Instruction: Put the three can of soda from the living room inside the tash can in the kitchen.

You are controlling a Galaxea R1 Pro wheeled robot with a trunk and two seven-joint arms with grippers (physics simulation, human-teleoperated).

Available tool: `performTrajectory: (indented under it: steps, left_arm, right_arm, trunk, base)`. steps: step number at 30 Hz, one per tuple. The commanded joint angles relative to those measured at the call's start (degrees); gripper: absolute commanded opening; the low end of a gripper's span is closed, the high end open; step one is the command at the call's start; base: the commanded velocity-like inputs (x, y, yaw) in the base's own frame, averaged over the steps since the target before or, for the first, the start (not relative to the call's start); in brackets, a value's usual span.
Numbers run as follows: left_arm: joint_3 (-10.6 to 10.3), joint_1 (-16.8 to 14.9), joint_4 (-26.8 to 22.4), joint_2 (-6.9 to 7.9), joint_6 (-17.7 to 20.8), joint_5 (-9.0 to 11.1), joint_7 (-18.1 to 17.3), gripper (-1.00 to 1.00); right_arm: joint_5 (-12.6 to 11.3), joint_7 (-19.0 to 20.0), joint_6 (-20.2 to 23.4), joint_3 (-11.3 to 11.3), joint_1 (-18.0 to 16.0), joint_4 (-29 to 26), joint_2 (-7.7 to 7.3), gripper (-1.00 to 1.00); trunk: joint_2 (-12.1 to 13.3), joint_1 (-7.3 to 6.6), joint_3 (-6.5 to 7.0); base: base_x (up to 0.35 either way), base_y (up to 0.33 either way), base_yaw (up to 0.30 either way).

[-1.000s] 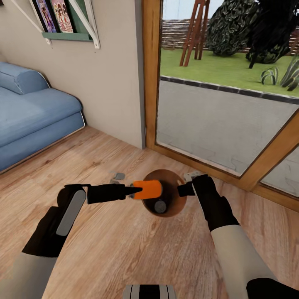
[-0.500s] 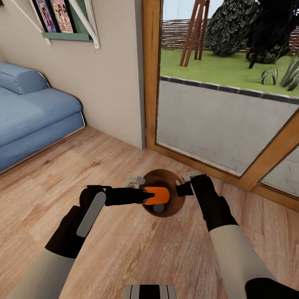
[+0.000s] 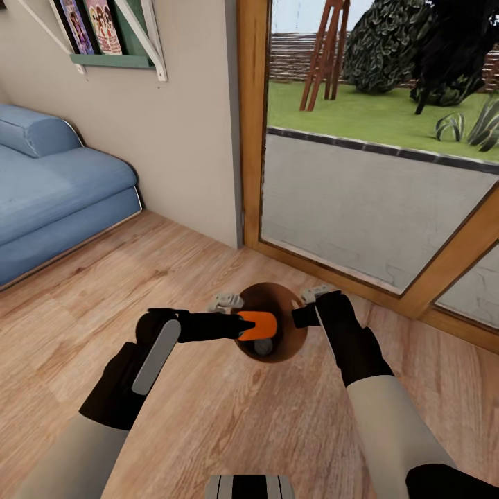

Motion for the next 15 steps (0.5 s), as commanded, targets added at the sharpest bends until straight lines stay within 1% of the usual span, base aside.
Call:
performTrajectory:
  steps: [1, 4, 5, 8, 10, 15]
  left_arm:
    - [0.0, 0.0, 0.1, -0.14, 0.0, -3.9, 4.3, -1.0]
    - [0.0, 0.0, 0.2, -0.98, 0.0, -4.9, 4.5, -1.0]
    - [-0.1, 0.0, 0.2, -1.28, 0.0, -5.0, 4.5, -1.0]
    - [-1.6, 0.0, 0.5, -1.81, 0.0, -5.4, 4.6, -1.0]
    - [-2.2, 0.0, 1.4, -2.01, 0.0, -5.4, 4.7, -1.0]
    - [-2.7, 0.0, 2.7, -3.01, 0.0, -5.5, 4.7, -1.0]
  right_arm:
    - [-2.6, 0.1, 0.3, 0.1, 0.0, -0.1, 0.0, -1.0]
    - [-1.7, 0.1, 0.3, 0.1, 0.0, -0.1, 0.32, -1.0]
    - [-0.9, 0.1, 0.3, 0.1, 0.0, -0.1, 0.56, -1.0]
    - [0.4, 0.1, 0.3, 0.1, 0.0, -0.1, 1.13, -1.0]
    - [0.7, 0.1, 0.3, 0.1, 0.0, -0.1, 1.32, -1.0]
    - [0.9, 0.1, 0.3, 0.1, 0.0, -0.1, 1.48, -1.0]
  trunk:
    - [0.0, -0.01, 0.0]
    - [0.0, -0.01, 0.0]
    - [0.0, -0.01, 0.0]
    - [0.0, -0.01, 0.0]
    - [0.0, -0.01, 0.0]
    - [0.0, -0.01, 0.0]
  base:
    - [0.0, 0.0, 0.0]
    - [0.0, 0.0, 0.0]
    - [0.0, 0.0, 0.0]
    - [0.0, 0.0, 0.0]
    - [0.0, 0.0, 0.0]
    - [0.0, 0.0, 0.0]
